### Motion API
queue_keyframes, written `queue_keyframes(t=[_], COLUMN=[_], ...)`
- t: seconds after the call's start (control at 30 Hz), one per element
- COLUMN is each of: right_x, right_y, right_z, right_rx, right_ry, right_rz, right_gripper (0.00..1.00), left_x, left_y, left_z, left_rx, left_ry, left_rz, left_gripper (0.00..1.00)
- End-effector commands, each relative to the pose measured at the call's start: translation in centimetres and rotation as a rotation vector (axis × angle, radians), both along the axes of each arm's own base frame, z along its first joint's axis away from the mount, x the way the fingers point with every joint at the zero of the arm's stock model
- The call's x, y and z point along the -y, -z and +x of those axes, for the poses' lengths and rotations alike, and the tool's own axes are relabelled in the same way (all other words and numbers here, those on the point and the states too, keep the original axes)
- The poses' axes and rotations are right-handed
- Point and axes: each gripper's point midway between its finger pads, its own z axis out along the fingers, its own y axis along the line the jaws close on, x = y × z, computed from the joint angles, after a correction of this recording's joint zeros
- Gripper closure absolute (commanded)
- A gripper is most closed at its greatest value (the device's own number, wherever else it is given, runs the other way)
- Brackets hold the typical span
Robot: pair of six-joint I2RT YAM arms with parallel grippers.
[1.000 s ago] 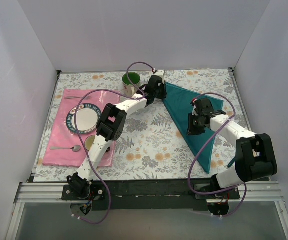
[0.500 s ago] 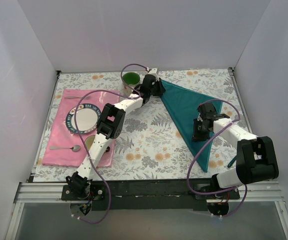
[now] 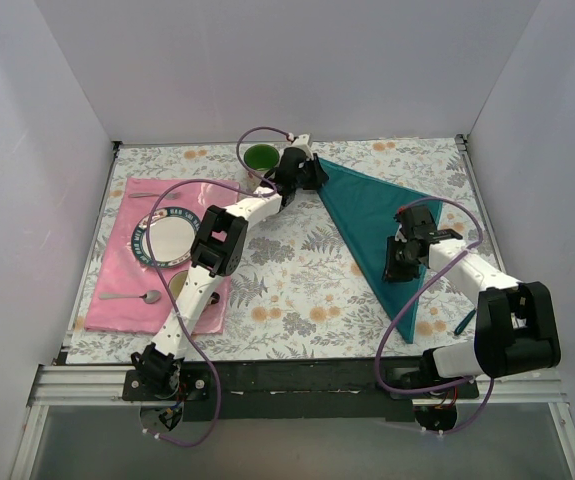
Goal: Fold the napkin, place the utensils inside, and roll it up
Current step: Fold the napkin
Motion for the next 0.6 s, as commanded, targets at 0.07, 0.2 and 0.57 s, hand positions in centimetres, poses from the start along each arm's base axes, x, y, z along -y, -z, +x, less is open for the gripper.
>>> queue_keyframes(t=[0.07,0.2,0.57], right_x=[0.3,0.8,0.9], right_y=[0.6,1.4,-1.1], right_z=[-1.5,-3.1,-3.4], right_rx=[-0.033,-0.072,-0.051], right_ry=[0.035,0.069,0.095], right_rz=[0.0,-0.012,-0.009], right_gripper=[0.73,0.73,0.72], left_x=[-0.5,-0.7,-1.1], left_y=[-4.7,-2.9,-1.9], left_z=[1.4,2.0,1.8], left_rx=[0.113,0.102,0.101], left_ry=[-0.067,-0.08,-0.077], left_rz=[-0.014,0.011,0.055], left_gripper=[0.87,0.87,0.87])
